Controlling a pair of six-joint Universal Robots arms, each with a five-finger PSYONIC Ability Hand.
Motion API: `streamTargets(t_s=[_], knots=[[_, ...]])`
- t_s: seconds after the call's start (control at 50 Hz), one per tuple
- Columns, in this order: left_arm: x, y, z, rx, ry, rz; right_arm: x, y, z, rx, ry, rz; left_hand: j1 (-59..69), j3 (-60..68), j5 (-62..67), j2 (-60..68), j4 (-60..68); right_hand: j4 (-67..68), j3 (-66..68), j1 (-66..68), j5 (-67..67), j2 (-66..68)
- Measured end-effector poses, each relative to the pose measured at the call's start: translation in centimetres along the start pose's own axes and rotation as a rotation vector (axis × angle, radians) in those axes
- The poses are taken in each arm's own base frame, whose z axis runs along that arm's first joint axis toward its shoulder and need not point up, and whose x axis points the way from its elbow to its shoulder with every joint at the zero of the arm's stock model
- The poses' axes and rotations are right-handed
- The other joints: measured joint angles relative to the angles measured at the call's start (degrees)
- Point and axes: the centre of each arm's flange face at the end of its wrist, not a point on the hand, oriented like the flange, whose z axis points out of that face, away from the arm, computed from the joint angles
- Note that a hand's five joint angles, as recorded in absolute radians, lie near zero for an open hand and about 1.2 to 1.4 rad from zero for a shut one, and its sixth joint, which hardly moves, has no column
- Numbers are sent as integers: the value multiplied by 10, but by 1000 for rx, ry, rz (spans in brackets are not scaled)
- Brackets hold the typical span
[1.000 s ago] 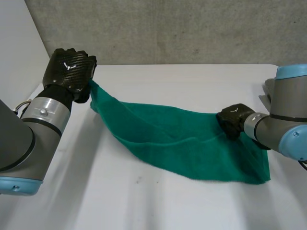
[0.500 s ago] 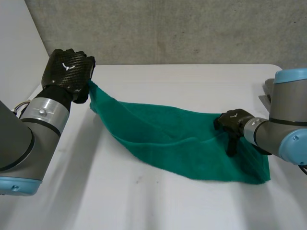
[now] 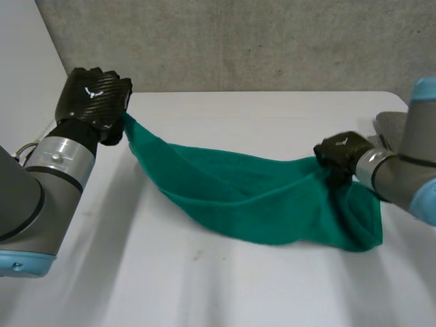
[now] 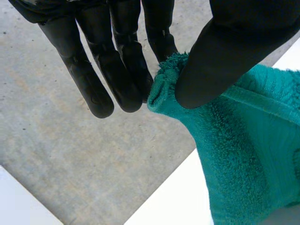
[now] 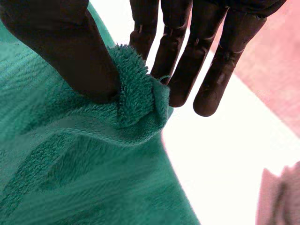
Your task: Fold the laundry.
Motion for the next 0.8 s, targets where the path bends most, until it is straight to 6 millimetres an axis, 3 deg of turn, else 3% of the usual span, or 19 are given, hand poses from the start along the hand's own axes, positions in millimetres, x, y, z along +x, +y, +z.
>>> streamTargets(t_s=[0.1,0.22,0.3,0.38,0.46,0.5,0.58,0.66,0.7,0.8], knots=[[-15,-6,-3,-13,-30,7,8,-22,-27,21,8,-23,0,0,0,0,0,0,0,1,4,0],[-42,-25,-15,-37,-79,17,17,-58,-90,33,0,-118,0,0,0,0,0,0,0,1,4,0],[-52,-37,-27,-56,-87,33,19,-71,-124,34,1,-188,0,0,0,0,0,0,0,1,4,0],[-57,-41,-44,-128,-61,98,22,-72,-159,-6,-1,-259,0,0,0,0,0,0,0,1,4,0],[-52,-30,-54,-208,-8,164,20,-59,-170,-65,-28,-279,0,0,0,0,0,0,0,1,4,0],[-50,-24,-56,-232,11,181,18,-55,-171,-81,-40,-280,0,0,0,0,0,0,0,1,4,0],[-36,5,-59,-335,95,232,6,-29,-164,-168,-116,-279,0,0,0,0,0,0,0,3,4,0],[-22,39,-49,-440,172,255,-1,-3,-136,-244,-183,-277,0,0,0,0,0,0,0,3,6,0],[-15,58,-39,-489,205,268,-1,10,-113,-270,-188,-280,0,0,0,0,0,0,0,3,6,0],[-10,76,-18,-518,216,287,6,14,-87,-259,-136,-288,0,0,0,0,0,0,0,3,6,0]])
